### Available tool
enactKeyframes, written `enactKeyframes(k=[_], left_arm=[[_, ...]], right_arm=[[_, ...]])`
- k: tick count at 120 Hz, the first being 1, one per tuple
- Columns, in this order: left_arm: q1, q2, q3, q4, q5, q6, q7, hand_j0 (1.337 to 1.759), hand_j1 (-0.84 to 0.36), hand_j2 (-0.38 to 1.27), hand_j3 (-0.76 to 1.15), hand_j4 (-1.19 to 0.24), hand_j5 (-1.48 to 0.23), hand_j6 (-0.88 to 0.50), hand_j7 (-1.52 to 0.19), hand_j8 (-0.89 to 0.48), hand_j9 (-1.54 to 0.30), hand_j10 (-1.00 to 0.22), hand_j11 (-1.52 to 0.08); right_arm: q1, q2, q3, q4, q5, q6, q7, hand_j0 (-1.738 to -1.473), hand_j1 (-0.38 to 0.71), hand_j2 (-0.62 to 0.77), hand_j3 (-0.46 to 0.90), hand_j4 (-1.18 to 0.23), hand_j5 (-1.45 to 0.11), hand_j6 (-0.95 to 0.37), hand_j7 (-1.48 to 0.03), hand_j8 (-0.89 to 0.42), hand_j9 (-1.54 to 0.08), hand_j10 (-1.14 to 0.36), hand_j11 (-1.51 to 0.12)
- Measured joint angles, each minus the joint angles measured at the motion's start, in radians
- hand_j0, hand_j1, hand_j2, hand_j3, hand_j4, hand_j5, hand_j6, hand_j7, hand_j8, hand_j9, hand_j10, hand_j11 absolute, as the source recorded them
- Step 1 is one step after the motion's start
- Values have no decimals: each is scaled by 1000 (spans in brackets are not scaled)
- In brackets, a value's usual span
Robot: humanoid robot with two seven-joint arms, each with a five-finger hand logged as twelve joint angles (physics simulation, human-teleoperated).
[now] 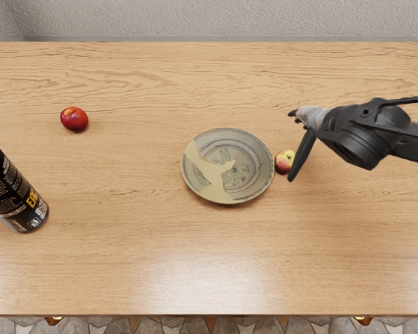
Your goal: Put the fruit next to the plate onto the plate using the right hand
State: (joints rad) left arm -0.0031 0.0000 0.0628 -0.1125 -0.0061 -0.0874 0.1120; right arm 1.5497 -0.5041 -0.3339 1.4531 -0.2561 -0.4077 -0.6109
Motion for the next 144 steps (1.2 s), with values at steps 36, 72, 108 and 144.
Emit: enactKeyframes(k=[36, 72, 108, 144], left_arm=[[0, 0, 0, 0, 0, 0, 0, 1658, 336, 2, 0, -12, -14, -12, -14, -12, -14, -11, -14], [0, 0, 0, 0, 0, 0, 0, 1658, 336, 2, 0, -12, -15, -12, -15, -12, -15, -12, -15], [0, 0, 0, 0, 0, 0, 0, 1658, 336, 2, 0, -12, -15, -12, -15, -12, -15, -12, -15], [0, 0, 0, 0, 0, 0, 0, 1658, 336, 2, 0, -12, -15, -12, -15, -12, -15, -12, -15]], right_arm=[[-75, 36, -13, -26, -52, -135, 0, -1658, -176, -28, 0, -145, -188, -146, -188, -146, -188, -145, -188], [-136, 110, -15, -26, -126, -198, 0, -1658, -126, -36, 0, -187, -243, -188, -243, -188, -243, -187, -243], [-140, 106, -27, -41, -136, -203, 0, -1658, -84, -43, 0, -222, -288, -223, -288, -223, -288, -222, -288], [-148, 108, -26, -56, -135, -203, 0, -1658, -48, -49, 0, -252, -327, -253, -327, -253, -327, -252, -327]])
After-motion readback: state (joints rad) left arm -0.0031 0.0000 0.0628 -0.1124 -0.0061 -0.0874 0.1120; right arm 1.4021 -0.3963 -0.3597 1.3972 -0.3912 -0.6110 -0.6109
